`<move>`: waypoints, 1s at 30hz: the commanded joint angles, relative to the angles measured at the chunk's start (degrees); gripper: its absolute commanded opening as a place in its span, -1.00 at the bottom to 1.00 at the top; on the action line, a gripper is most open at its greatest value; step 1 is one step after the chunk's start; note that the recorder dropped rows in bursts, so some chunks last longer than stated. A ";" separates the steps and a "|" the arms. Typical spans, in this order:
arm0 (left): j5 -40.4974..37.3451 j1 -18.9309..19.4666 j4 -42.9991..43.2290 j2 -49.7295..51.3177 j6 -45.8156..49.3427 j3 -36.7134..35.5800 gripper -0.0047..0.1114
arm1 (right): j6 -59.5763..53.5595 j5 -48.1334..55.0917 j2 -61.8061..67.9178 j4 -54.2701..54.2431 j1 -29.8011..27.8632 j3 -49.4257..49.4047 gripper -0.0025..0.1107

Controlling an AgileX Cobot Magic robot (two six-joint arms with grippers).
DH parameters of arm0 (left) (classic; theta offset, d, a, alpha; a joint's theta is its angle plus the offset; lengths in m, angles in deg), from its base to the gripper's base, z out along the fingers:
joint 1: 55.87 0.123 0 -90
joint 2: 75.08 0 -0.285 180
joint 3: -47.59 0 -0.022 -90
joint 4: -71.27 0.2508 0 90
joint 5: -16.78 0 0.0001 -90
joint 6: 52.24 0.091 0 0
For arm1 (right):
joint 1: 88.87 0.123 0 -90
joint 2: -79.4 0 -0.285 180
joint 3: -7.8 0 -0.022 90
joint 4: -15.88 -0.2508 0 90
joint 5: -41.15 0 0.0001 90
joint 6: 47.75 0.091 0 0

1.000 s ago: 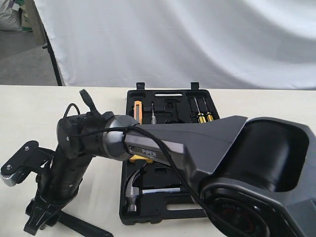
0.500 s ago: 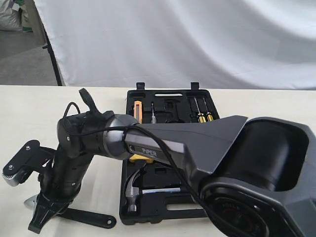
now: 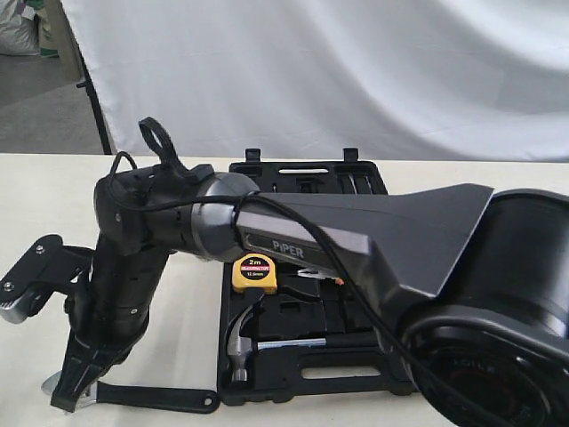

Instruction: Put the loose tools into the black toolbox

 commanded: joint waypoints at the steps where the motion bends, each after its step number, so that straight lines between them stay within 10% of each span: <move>1: 0.41 1.45 0.25 -0.18 -0.27 0.15 -0.91 | 0.03 1.46 -0.77 0.59 -0.21 -0.04 -0.96; 6: 0.41 1.45 0.25 -0.18 -0.27 0.15 -0.91 | 4.50 -0.54 0.98 0.89 0.77 -0.04 -0.89; 15: 0.41 1.45 0.25 -0.18 -0.27 0.15 -0.91 | 6.85 -3.66 2.27 3.41 3.12 -0.04 0.19; 30: 0.41 1.45 0.25 -0.18 -0.27 0.15 -0.91 | 3.66 -8.10 6.57 3.89 3.81 0.06 0.11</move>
